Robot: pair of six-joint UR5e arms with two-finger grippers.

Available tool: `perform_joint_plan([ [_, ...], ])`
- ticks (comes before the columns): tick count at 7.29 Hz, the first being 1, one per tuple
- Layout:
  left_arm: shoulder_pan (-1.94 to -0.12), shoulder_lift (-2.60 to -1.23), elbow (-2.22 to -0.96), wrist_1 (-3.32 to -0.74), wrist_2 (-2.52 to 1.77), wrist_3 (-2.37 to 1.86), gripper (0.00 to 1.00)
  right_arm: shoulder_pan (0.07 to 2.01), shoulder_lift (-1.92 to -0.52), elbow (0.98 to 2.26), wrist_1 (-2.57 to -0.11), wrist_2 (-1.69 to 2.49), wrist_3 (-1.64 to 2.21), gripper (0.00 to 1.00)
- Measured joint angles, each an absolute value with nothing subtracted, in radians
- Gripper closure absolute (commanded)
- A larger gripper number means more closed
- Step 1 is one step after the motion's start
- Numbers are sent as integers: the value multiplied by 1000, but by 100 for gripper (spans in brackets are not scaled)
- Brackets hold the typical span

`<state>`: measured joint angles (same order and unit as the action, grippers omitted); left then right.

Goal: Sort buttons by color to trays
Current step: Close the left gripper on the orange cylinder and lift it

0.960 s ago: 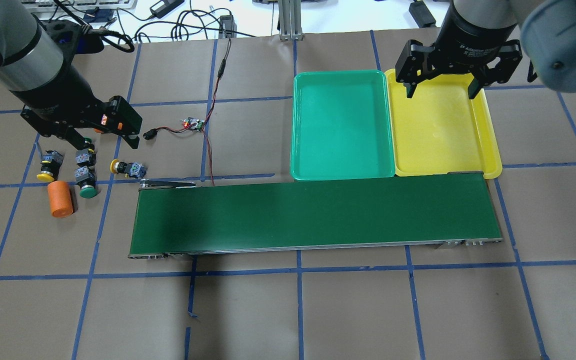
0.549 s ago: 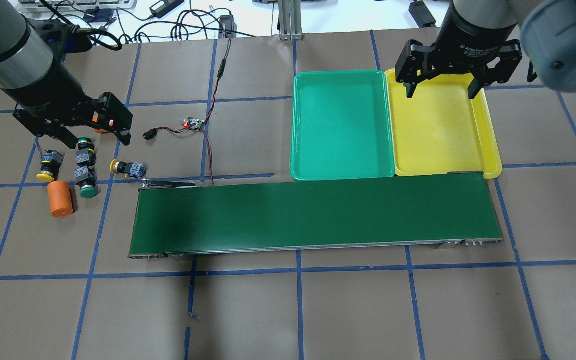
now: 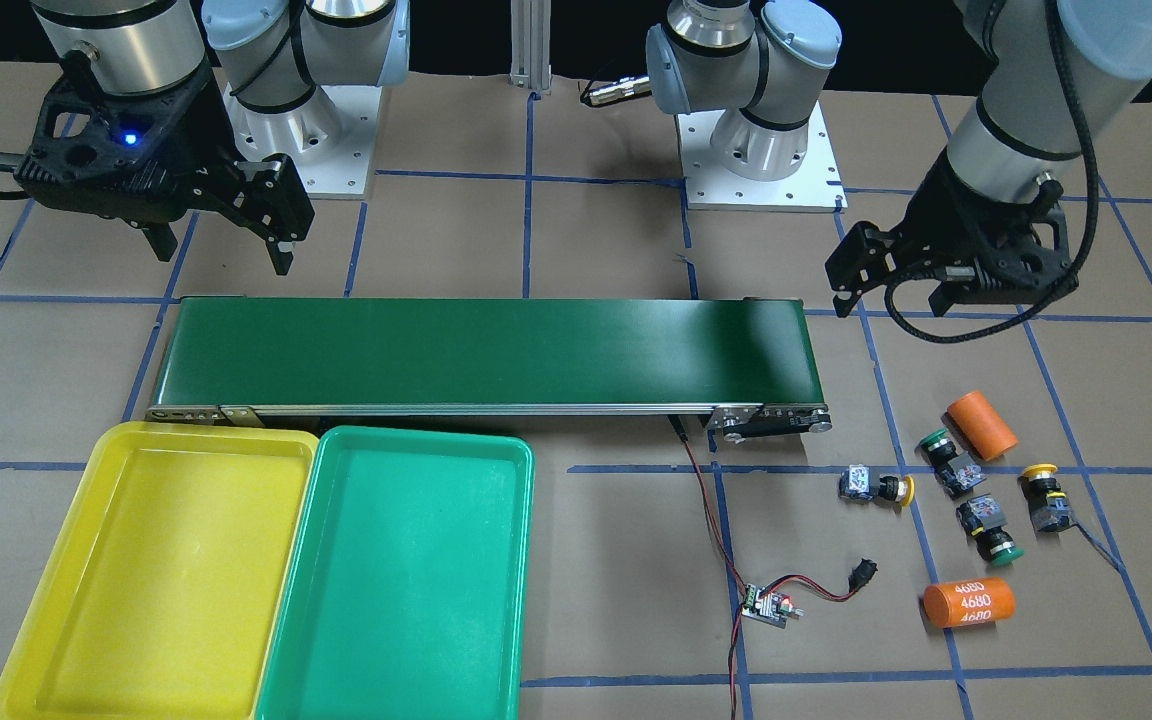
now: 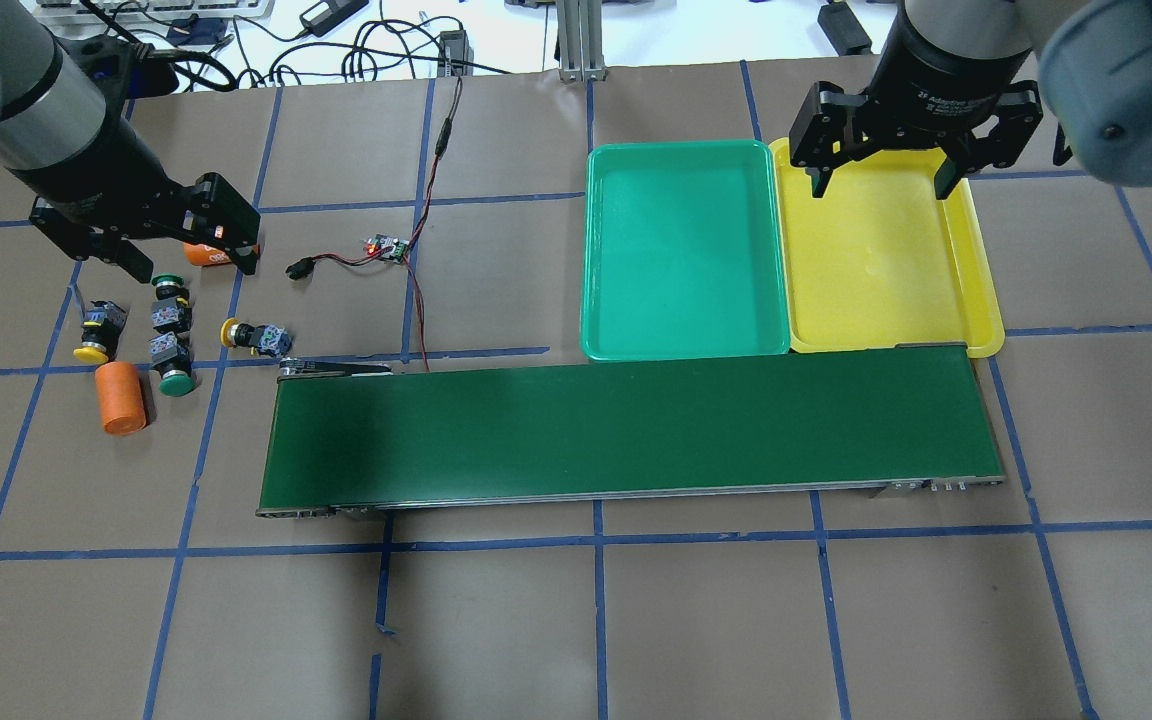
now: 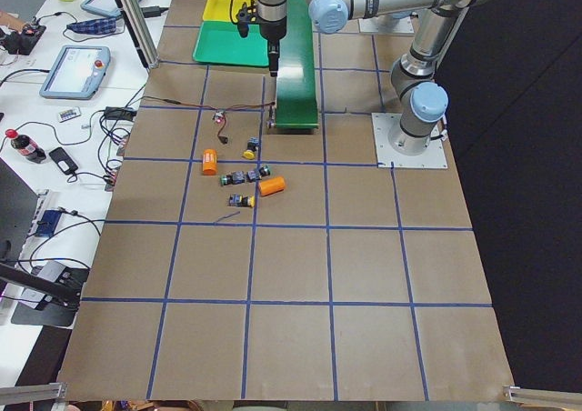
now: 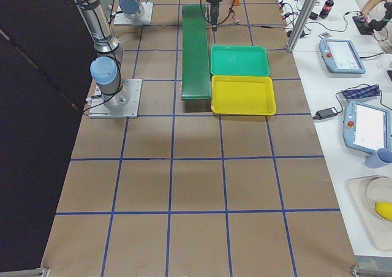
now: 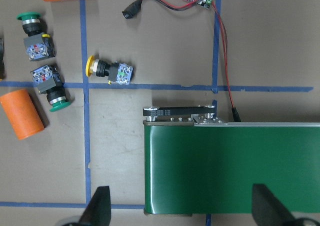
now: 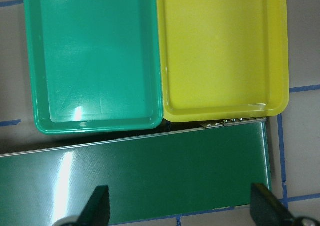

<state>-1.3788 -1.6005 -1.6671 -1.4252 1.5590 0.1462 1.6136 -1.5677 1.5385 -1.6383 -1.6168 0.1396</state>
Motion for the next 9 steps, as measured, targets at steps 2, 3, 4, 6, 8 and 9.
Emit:
perform_joint_plan([
  [2,-1331,-1705,-1653,-1298,1559,171,0,1615,-1569,1539,-1638,-1617,139,0],
  [3,-1300,-1780,-1639,-1208,1557,196,0,1615,-1569,1539,-1638,-1617,139,0],
  [4,-1278,-1866,-1613,-1114,1556,236,0,1615,-1569,1539,-1638,-1617,138,0],
  [6,-1257,-2027,-1496,-1035,1561,294,0,1615,-1569,1539,-1638,-1617,138,0],
  [8,-1246,-2158,-1407,-1024,1562,310,0,1615,-1568,1539,-1638,-1617,137,0],
  [9,-1240,-2205,-1384,-1021,1561,316,0,1615,-1567,1539,-1638,-1617,137,0],
])
